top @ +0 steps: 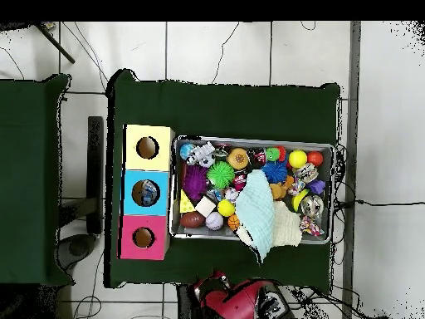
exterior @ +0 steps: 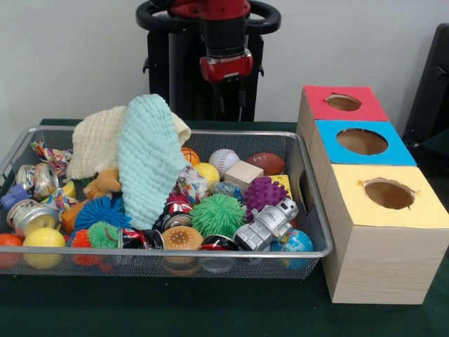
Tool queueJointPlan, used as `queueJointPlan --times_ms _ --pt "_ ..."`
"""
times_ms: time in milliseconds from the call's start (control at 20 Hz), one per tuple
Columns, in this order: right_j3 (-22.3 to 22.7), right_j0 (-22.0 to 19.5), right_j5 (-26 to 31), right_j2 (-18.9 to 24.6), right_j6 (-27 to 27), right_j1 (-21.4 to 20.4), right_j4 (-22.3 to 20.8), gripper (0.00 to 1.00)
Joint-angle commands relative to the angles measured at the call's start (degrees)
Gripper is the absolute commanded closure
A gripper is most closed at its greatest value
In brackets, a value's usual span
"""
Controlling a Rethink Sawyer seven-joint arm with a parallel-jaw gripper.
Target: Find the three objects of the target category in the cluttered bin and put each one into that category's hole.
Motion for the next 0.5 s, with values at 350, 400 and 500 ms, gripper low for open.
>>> queueJointPlan --times_ms 350,400,500 --pt "-9.7 1.2 -11.7 -2.9 3.7 3.1 6.3 0.00" --pt "-9.9 1.1 -12.3 -3.0 3.5 3.5 6.4 0.00" --pt "-10.5 1.0 -12.8 -2.9 3.3 4.2 6.5 0.00"
